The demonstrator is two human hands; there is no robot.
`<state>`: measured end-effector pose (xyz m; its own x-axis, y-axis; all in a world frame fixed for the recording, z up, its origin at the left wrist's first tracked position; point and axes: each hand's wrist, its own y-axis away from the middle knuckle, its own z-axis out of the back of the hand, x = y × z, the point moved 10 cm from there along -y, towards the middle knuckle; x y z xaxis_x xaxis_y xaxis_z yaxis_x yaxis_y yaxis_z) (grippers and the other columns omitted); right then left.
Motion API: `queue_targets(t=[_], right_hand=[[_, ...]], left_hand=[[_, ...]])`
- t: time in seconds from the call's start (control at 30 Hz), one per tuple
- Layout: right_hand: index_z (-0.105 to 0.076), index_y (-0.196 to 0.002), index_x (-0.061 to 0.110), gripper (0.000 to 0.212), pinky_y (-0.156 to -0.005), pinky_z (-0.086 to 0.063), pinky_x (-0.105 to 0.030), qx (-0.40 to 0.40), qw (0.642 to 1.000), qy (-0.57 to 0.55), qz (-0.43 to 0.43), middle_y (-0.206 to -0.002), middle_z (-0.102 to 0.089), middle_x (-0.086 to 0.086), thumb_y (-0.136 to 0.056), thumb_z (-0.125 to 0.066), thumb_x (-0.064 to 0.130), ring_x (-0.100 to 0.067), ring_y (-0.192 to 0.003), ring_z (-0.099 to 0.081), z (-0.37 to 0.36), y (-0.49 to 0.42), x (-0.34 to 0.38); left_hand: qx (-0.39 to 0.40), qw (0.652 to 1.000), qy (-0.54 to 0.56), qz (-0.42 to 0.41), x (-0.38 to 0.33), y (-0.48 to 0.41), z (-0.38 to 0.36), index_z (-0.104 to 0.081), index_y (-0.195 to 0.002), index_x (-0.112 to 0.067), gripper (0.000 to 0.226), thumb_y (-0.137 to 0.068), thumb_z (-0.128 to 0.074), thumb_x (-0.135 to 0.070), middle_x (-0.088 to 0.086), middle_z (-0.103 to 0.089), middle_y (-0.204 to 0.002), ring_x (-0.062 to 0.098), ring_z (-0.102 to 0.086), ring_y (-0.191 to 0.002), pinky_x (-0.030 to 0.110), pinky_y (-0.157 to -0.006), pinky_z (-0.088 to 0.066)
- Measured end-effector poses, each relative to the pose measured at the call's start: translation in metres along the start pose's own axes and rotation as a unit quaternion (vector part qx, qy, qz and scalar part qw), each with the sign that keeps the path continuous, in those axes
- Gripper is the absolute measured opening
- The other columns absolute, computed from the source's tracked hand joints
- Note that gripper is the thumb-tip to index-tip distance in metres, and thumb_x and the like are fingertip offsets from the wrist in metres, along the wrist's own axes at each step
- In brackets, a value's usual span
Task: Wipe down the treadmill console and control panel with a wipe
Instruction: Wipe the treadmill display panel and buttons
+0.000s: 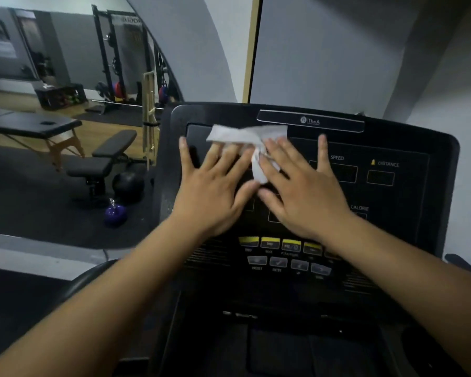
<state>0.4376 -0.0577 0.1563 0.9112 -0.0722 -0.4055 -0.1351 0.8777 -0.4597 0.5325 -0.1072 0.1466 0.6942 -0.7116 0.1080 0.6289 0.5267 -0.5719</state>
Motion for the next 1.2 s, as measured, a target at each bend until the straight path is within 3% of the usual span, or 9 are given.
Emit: queue_targets(t=[0.13,0.27,0.43,0.53,0.63,0.73,0.93,1.07,1.2], right_hand=[[-0.01,-0.155,0.021,0.066,-0.113,0.001,-0.068,-0.013,0.998,0.013,-0.054,-0.164,-0.005,-0.003,-0.098,-0.017,0.054,-0.019,-0.151,0.0,0.018,-0.044,-0.015],[-0.016,-0.154,0.021,0.065,-0.114,0.001,-0.067,-0.034,0.999,-0.005,-0.032,-0.163,-0.01,-0.008,-0.099,-0.02,0.054,-0.023,-0.151,-0.002,0.011,-0.029,0.011],[-0.032,-0.15,0.02,0.065,-0.11,-0.009,-0.072,-0.007,0.996,-0.033,0.08,-0.159,-0.025,-0.011,-0.096,-0.033,0.055,-0.027,-0.149,-0.017,-0.025,0.042,0.078],[-0.043,-0.145,0.021,0.063,-0.109,-0.013,-0.073,0.028,0.988,-0.038,0.145,-0.157,-0.031,-0.011,-0.093,-0.038,0.055,-0.028,-0.148,-0.02,-0.045,0.081,0.118],[-0.046,-0.143,0.021,0.063,-0.109,-0.013,-0.071,0.054,0.98,-0.034,0.19,-0.155,-0.034,-0.009,-0.092,-0.037,0.057,-0.028,-0.147,-0.023,-0.057,0.103,0.145],[-0.046,-0.143,0.016,0.065,-0.109,-0.012,-0.071,0.046,0.978,-0.033,0.202,-0.154,-0.036,-0.009,-0.092,-0.038,0.057,-0.025,-0.146,-0.026,-0.052,0.094,0.148],[-0.04,-0.146,0.014,0.067,-0.108,-0.008,-0.075,0.004,0.994,-0.009,0.109,-0.154,-0.037,-0.009,-0.093,-0.029,0.053,-0.025,-0.144,-0.03,-0.016,-0.005,0.102],[-0.018,-0.154,0.022,0.067,-0.11,0.0,-0.072,-0.002,0.999,0.027,0.024,-0.163,-0.014,-0.003,-0.096,-0.013,0.054,-0.019,-0.15,-0.008,0.017,-0.07,0.064],[-0.011,-0.155,0.025,0.065,-0.112,0.002,-0.069,-0.021,1.0,0.009,0.003,-0.164,-0.006,-0.004,-0.097,-0.016,0.054,-0.02,-0.151,0.001,0.023,-0.078,0.062]], left_hand=[[-0.037,0.999,0.003,0.034,0.028,-0.042,0.025,-0.014,-0.157,-0.027,0.068,-0.097,-0.002,-0.057,0.0,-0.013,-0.166,0.024,-0.003,-0.153,0.072,-0.111,0.01],[-0.028,0.999,0.026,0.038,0.033,-0.011,0.012,-0.014,-0.158,-0.026,0.067,-0.099,-0.006,-0.056,0.002,-0.011,-0.166,0.026,0.001,-0.153,0.07,-0.113,0.009],[0.054,0.998,0.026,0.024,0.026,0.095,-0.034,-0.03,-0.155,-0.02,0.066,-0.101,-0.014,-0.056,0.004,-0.036,-0.158,0.035,-0.024,-0.148,0.071,-0.114,-0.003],[0.092,0.995,0.032,-0.006,0.012,0.158,-0.054,-0.041,-0.149,-0.017,0.063,-0.1,-0.027,-0.055,0.002,-0.052,-0.14,0.034,-0.05,-0.127,0.07,-0.114,-0.013],[0.121,0.992,0.035,-0.019,0.006,0.19,-0.062,-0.047,-0.144,-0.018,0.062,-0.1,-0.028,-0.057,-0.001,-0.053,-0.138,0.028,-0.052,-0.127,0.069,-0.113,-0.016],[0.125,0.992,0.028,-0.008,0.01,0.182,-0.059,-0.05,-0.142,-0.016,0.064,-0.099,-0.027,-0.058,0.004,-0.055,-0.137,0.034,-0.05,-0.129,0.069,-0.114,-0.015],[0.042,0.997,-0.003,0.059,0.055,0.08,-0.022,-0.041,-0.146,-0.011,0.065,-0.099,-0.024,-0.053,0.014,-0.047,-0.142,0.04,-0.037,-0.136,0.071,-0.113,-0.007],[-0.009,0.996,0.033,0.082,0.089,0.006,0.013,-0.018,-0.157,-0.02,0.069,-0.099,-0.007,-0.055,0.007,-0.017,-0.165,0.032,-0.007,-0.152,0.064,-0.118,0.004],[-0.03,0.995,0.066,0.064,0.095,0.001,0.016,-0.016,-0.158,-0.022,0.064,-0.101,-0.012,-0.052,0.007,-0.012,-0.166,0.029,-0.003,-0.153,0.056,-0.122,-0.002]])
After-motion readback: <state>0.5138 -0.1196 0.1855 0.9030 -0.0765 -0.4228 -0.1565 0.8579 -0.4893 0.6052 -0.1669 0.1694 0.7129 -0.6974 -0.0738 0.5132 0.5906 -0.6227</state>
